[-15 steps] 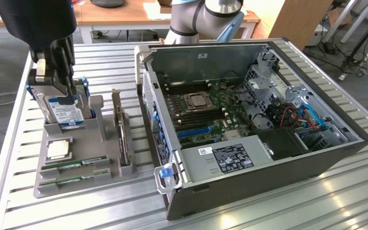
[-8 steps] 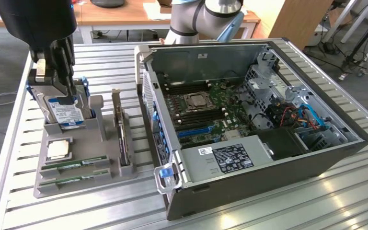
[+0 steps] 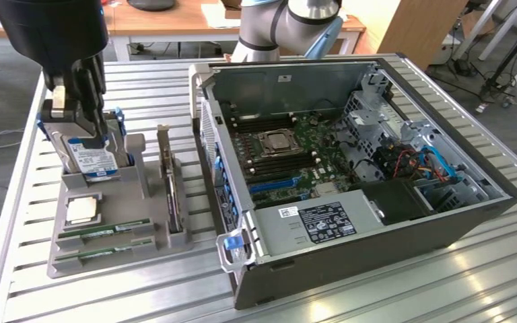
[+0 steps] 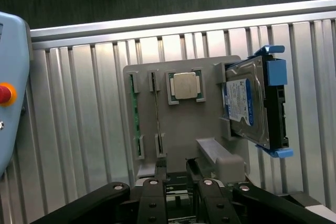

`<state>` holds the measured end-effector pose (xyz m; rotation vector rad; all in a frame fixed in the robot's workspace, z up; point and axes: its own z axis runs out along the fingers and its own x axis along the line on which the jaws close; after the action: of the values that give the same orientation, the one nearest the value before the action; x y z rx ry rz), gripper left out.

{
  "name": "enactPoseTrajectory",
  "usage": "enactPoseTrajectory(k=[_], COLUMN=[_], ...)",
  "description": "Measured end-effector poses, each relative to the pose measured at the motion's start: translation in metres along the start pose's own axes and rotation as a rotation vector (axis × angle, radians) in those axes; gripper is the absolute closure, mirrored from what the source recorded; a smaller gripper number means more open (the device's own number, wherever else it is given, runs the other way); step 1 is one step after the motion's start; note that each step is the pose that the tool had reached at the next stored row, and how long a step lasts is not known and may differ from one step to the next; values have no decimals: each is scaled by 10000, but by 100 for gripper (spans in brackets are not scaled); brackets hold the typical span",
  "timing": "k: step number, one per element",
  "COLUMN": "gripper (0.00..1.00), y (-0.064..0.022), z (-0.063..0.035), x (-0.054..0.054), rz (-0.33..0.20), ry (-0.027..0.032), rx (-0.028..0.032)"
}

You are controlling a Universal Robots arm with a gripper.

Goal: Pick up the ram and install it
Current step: 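Pick up the ram and move it above insertion slot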

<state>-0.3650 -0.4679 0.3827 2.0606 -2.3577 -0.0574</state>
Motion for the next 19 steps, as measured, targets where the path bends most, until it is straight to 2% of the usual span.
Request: enactPoseTrajectory(k=[19], gripper=[70], y=[-7], z=[184], x=[3], rz=[0], ry=[0], rx=[0])
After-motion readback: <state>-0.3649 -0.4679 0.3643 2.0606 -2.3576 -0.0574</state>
